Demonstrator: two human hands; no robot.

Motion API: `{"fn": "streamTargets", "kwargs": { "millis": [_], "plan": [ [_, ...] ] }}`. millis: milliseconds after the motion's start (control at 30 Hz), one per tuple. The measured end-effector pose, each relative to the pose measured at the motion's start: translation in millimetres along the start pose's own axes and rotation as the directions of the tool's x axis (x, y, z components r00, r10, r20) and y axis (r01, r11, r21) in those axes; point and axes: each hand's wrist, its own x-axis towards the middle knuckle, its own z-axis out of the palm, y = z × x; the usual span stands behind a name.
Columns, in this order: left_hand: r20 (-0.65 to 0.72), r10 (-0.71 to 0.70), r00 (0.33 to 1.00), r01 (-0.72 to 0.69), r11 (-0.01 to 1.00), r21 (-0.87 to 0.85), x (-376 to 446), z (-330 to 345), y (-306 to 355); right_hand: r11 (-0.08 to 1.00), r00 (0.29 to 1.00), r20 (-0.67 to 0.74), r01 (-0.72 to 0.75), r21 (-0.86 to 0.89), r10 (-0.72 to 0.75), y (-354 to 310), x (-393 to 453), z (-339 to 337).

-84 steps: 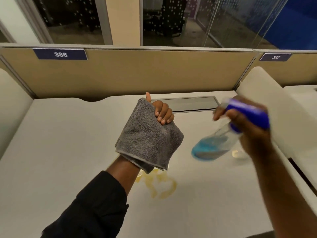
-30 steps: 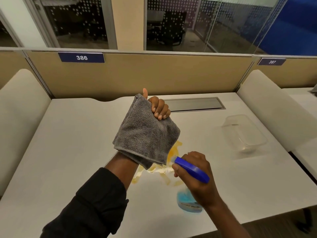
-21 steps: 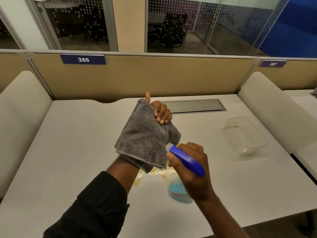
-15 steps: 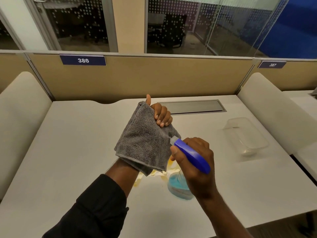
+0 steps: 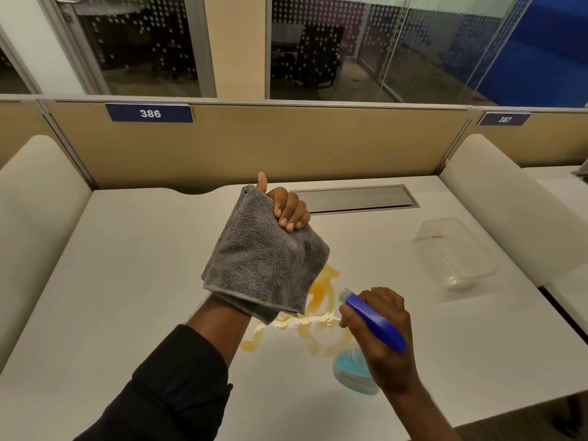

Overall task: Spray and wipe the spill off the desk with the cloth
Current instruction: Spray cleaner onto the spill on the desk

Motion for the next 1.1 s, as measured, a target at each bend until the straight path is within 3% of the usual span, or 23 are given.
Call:
{"fn": "streamTargets", "kwargs": {
  "millis": [233, 367, 567, 767, 900, 1100],
  "plan": [
    [0.049, -0.021, 0.999, 0.021, 1.0, -0.018, 7, -2, -3, 0.998, 0.991, -0.126, -0.047, 0.04, 0.052, 21, 2, -17],
    [-0.09, -0.023, 0.996, 0.022, 1.0, -0.014, 9, 1, -9, 1.0, 0.996, -0.091, -0.003, 0.028, 0.006, 27, 7, -23],
    [-0.145, -0.028, 0.989, 0.027, 1.0, -0.01, 16, -1, -20, 0.998, 0.998, -0.013, 0.067, -0.007, -0.067, 29, 16, -26],
    [-0.101, -0.029, 0.994, 0.027, 0.999, -0.019, 28, -7, -24, 0.995, 0.995, 0.041, 0.096, 0.006, -0.096, 33, 26, -30],
    [-0.118, -0.021, 0.993, 0.022, 1.0, 0.007, 37, -14, -27, 0.996, 0.996, 0.025, 0.084, 0.035, -0.085, 47, 33, -40],
    [-0.023, -0.003, 1.0, 0.003, 1.0, 0.021, 58, -36, -37, 0.993, 0.997, -0.039, 0.065, 0.096, -0.062, 84, 49, -62]
  ]
}}
